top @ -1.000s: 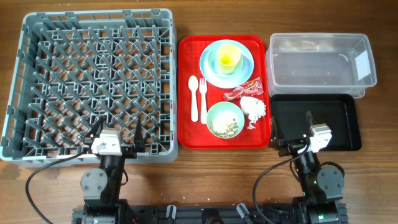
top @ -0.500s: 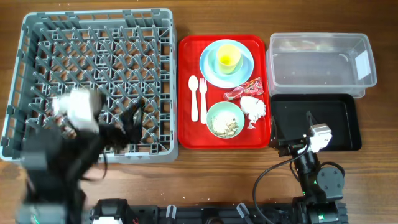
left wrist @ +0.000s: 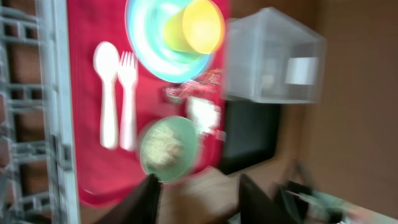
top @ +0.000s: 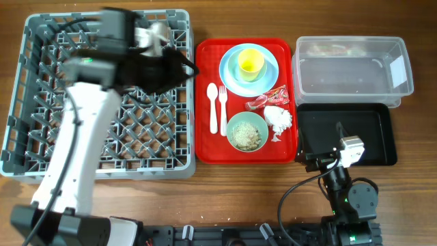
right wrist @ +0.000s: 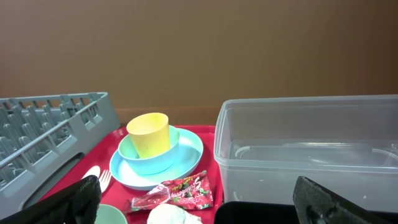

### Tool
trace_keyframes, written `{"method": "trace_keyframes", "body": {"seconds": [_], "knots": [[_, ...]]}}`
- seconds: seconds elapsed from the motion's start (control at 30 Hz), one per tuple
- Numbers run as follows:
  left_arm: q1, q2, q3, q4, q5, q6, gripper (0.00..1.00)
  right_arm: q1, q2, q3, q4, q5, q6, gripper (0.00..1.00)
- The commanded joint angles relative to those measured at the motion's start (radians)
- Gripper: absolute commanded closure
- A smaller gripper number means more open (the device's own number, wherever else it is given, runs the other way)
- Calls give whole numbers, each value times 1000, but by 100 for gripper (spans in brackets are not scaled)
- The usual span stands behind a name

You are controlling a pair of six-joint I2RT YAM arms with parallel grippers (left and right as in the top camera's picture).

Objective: Sort waste into correct bins and load items into the dishwasher rack
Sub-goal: 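Grasp the white spoon and pink fork with the left gripper, then carry the cutlery left and insert it into the dish rack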

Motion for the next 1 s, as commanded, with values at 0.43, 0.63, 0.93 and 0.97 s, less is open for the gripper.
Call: {"method": "trace_keyframes", "body": {"seconds": [0.43, 0.63, 0.93, 0.97], "knots": [[-410, 330, -43, 129, -776, -93, 62, 4, -7, -1, 3, 10, -3, 0], [-405, 454, -43, 142, -789, -142, 70, 4, -7, -1, 3, 10, -4, 0], [-405, 554, -45, 178, -811, -154, 73, 4, -7, -1, 3, 10, -4, 0], [-405, 565, -45, 182, -819, -155, 73, 4, -7, -1, 3, 10, -4, 0]]}}
